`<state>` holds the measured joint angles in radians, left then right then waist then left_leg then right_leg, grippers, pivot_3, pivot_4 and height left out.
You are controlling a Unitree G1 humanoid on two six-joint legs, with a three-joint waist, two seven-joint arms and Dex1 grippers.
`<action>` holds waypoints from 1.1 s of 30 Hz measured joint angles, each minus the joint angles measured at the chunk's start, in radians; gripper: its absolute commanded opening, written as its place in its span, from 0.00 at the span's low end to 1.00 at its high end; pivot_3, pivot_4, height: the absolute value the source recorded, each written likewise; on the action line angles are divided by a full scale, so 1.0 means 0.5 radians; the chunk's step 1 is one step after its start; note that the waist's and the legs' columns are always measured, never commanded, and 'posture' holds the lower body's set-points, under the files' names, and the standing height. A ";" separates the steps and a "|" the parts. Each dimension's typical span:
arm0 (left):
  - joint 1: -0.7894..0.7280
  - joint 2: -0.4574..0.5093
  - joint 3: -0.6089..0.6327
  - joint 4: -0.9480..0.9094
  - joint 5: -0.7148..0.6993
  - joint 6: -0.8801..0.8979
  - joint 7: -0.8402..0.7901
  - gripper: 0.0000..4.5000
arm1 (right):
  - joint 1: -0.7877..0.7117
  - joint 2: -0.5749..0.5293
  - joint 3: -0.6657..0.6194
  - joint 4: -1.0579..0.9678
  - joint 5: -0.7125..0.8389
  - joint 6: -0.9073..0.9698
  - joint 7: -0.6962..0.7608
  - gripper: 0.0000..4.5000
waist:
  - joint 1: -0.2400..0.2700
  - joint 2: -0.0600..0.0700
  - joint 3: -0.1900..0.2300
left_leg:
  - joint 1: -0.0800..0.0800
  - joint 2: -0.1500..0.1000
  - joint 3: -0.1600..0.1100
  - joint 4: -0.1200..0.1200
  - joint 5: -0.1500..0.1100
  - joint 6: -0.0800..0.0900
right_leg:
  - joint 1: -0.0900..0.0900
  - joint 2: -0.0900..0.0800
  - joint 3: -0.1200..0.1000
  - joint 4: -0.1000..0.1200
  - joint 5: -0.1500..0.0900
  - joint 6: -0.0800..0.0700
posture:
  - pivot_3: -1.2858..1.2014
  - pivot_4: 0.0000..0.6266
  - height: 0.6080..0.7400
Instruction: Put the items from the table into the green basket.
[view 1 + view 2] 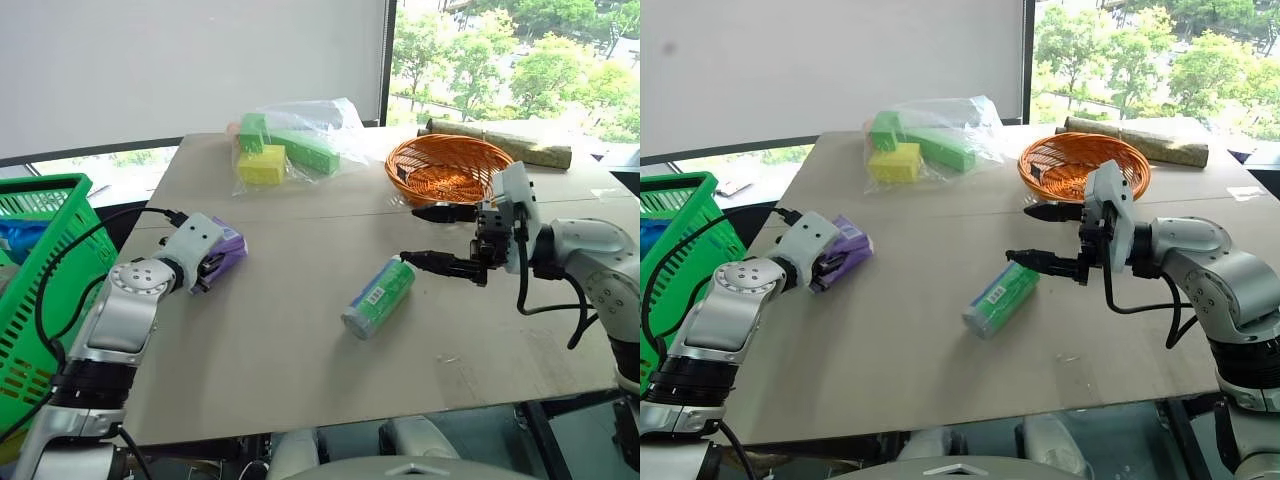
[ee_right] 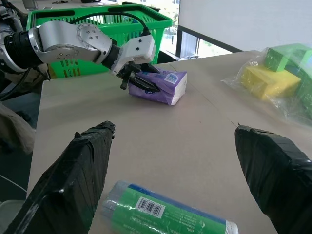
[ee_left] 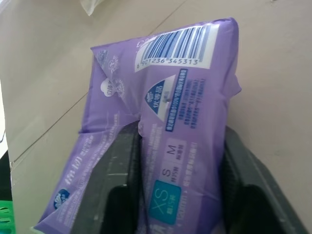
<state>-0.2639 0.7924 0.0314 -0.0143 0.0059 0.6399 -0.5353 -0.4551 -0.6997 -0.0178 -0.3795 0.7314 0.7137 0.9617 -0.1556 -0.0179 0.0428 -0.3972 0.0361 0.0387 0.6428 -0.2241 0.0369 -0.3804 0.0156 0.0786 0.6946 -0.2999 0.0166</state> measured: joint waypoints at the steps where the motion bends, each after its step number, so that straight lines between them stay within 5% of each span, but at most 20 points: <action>1: -0.022 -0.006 0.004 -0.019 0.008 0.034 0.043 0.19 | -0.005 0.015 0.000 0.000 0.002 0.001 -0.009 0.95 | 0.000 -0.001 0.001 | -0.001 0.000 -0.001 0.001 0.000 0.000 | 0.000 0.000 -0.001 0.000 -0.001 0.002 | 0.45 0.00 1.00; 5: -0.150 -0.018 0.045 -0.082 0.008 0.120 0.117 0.19 | -0.061 0.079 0.001 0.001 0.035 0.009 -0.029 0.95 | 0.003 -0.007 0.005 | -0.007 0.000 -0.005 0.004 0.000 0.000 | -0.002 0.000 -0.005 0.000 0.000 0.001 | 0.46 0.00 1.00; 9: -0.486 0.350 0.334 -0.200 0.081 0.294 0.211 0.19 | -0.240 0.298 -0.020 -0.011 0.294 0.087 -0.142 0.95 | -0.041 -0.011 0.005 | -0.021 0.000 -0.009 0.000 -0.001 -0.001 | -0.017 0.001 -0.007 0.001 0.002 -0.002 | 0.47 0.00 1.00; 13: -0.128 0.867 0.612 -0.029 0.302 0.282 0.209 0.19 | -0.314 0.367 -0.091 0.020 0.384 0.083 -0.173 0.95 | -0.067 -0.004 0.004 | -0.034 0.001 -0.011 -0.003 -0.001 -0.002 | -0.033 -0.001 -0.011 0.003 0.002 -0.002 | 0.48 0.00 1.00; 18: 0.188 0.956 0.900 0.406 0.456 0.188 0.273 0.19 | -0.340 0.411 -0.124 0.052 0.453 0.069 -0.160 0.95 | -0.012 -0.007 0.003 | -0.035 0.001 -0.019 -0.001 0.000 -0.003 | -0.031 -0.008 -0.024 0.002 0.002 -0.003 | 0.48 0.00 1.00; 26: 0.156 0.895 0.949 0.626 0.448 -0.006 0.368 0.90 | -0.365 0.414 -0.133 0.046 0.519 0.053 -0.163 0.95 | 0.077 -0.017 -0.005 | -0.038 0.002 0.009 -0.002 0.003 -0.020 | -0.028 -0.072 -0.084 0.002 0.003 -0.004 | 0.46 0.00 1.00; 33: -0.386 0.647 0.955 0.680 0.153 -0.134 0.424 0.90 | -0.205 0.184 -0.084 0.001 0.327 -0.019 -0.070 0.95 | 0.122 -0.029 -0.014 | -0.042 0.004 0.019 -0.005 0.007 -0.014 | -0.030 -0.095 -0.122 0.001 0.003 -0.004 | 0.46 0.00 1.00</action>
<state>-0.4567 1.1157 0.5091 0.3256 0.0822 0.5732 -0.3233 -0.5576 -0.6079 -0.0601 -0.3791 0.8950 0.7040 0.9267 -0.0948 -0.0326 0.0357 -0.4181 0.0381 0.0482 0.6402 -0.2205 0.0301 -0.3956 -0.0317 0.0178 0.6951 -0.2986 0.0144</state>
